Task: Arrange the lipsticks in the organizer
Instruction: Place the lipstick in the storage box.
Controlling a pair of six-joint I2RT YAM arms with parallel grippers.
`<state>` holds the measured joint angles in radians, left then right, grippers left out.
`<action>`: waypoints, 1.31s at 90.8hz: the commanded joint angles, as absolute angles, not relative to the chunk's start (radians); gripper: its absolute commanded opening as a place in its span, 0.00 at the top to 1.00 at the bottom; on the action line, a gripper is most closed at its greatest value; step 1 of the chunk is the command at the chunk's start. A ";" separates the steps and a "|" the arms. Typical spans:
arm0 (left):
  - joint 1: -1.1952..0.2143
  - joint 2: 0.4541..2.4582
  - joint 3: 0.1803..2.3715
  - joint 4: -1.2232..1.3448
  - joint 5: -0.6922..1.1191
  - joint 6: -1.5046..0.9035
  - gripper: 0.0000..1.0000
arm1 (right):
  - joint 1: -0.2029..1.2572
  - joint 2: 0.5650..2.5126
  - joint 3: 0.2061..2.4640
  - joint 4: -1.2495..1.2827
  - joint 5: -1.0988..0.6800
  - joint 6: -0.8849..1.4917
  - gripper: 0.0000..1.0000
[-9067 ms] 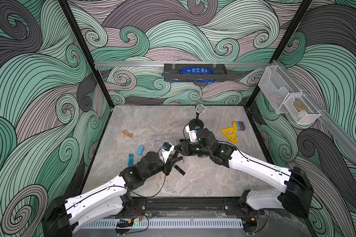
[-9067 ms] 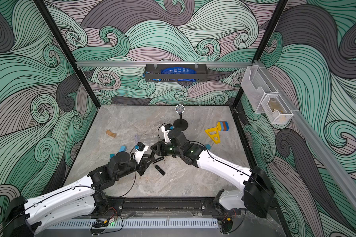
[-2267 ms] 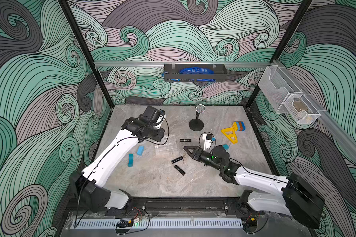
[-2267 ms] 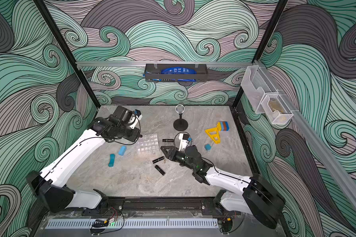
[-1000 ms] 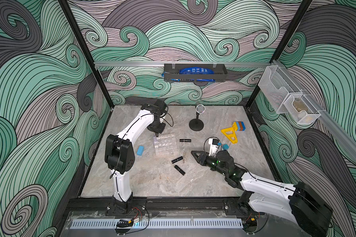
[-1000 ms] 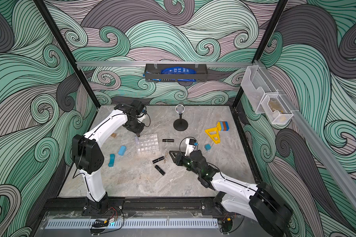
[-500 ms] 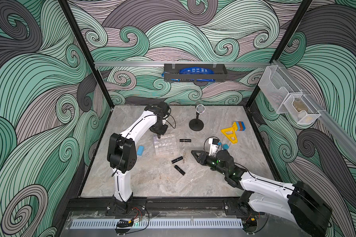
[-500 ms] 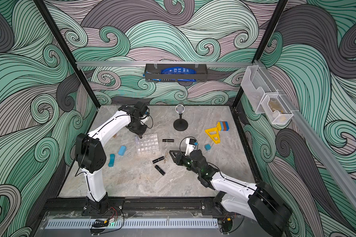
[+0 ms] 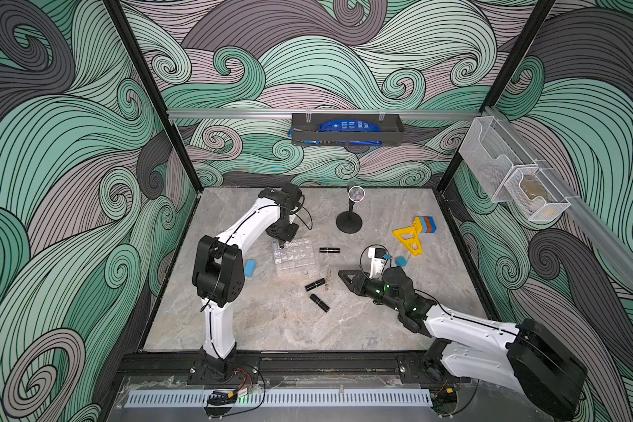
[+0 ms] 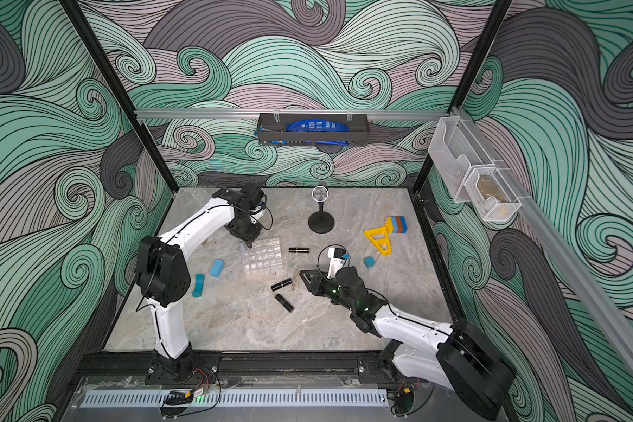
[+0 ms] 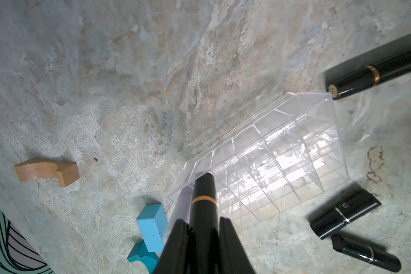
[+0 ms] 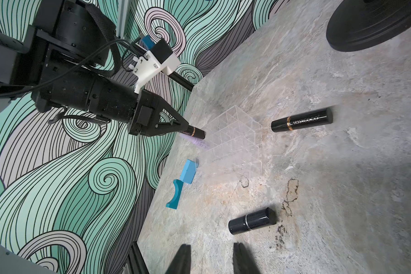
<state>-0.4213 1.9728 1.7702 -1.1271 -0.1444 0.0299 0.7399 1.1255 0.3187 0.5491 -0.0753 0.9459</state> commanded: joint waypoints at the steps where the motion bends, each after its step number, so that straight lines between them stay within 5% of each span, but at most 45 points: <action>1: -0.423 1.992 1.778 -1.125 -0.150 0.027 1.00 | 0.734 1.130 0.342 0.554 -0.093 0.940 0.66; 119: -0.425 2.025 1.824 -1.151 -0.155 0.018 0.75 | 0.733 1.135 0.340 0.571 -0.107 0.950 0.68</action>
